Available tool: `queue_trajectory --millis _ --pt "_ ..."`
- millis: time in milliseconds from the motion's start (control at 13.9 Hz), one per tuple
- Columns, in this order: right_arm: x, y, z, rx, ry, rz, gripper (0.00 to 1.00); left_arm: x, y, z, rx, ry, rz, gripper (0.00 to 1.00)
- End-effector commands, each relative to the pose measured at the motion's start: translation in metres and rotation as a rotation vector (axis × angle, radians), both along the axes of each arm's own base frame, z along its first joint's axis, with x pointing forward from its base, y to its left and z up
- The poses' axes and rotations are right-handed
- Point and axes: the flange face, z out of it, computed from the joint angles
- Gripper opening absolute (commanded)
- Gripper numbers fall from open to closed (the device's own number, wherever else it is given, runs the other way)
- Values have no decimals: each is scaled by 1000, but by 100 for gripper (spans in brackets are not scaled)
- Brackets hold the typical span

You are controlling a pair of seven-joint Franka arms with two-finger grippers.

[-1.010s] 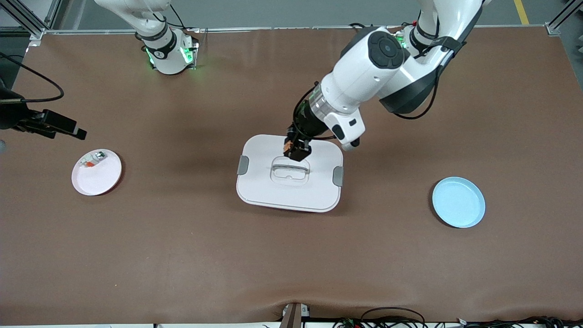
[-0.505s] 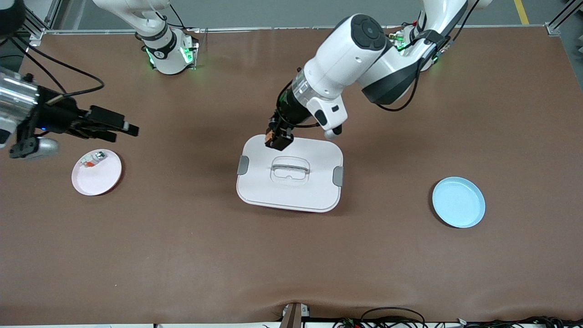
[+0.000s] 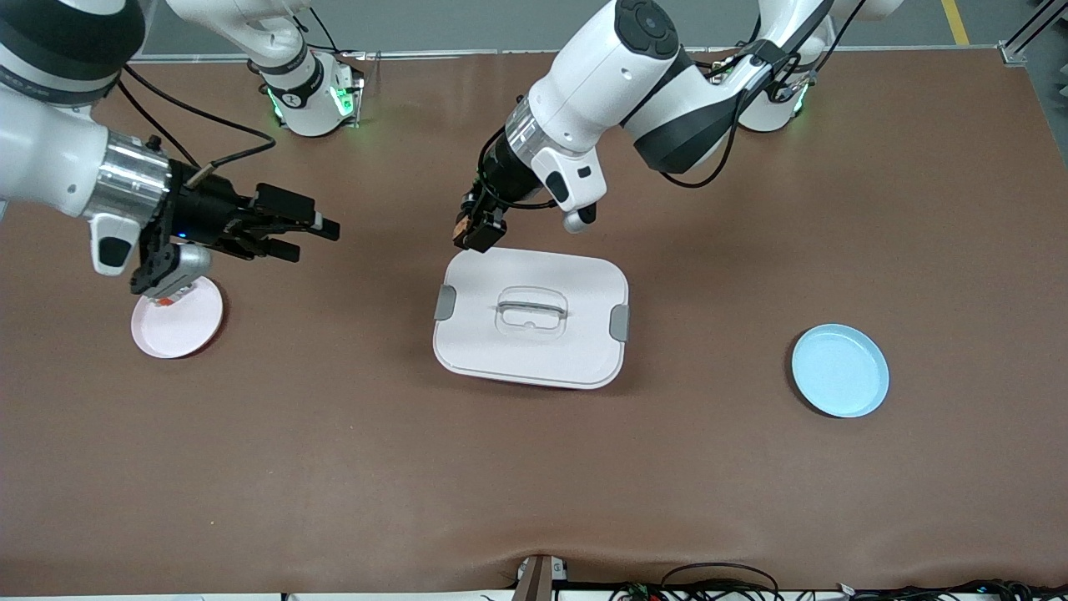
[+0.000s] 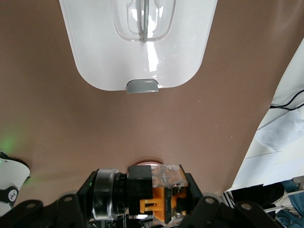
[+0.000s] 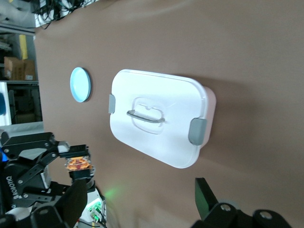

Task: Transfer orange switch to right arm and place
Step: 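Move the left gripper toward the right gripper while the right gripper approaches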

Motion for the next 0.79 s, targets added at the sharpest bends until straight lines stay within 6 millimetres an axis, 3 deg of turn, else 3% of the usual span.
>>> queue_trajectory --millis 0,361,721 --pt "-6 14 -7 61 -10 10 100 3 -5 -1 -20 0 10 26" --pt "-22 63 -23 72 -67 -1 100 6 -9 -4 -53 -20 24 26" --pt "-27 79 -24 114 -62 1 100 8 -9 2 -83 -40 38 26"
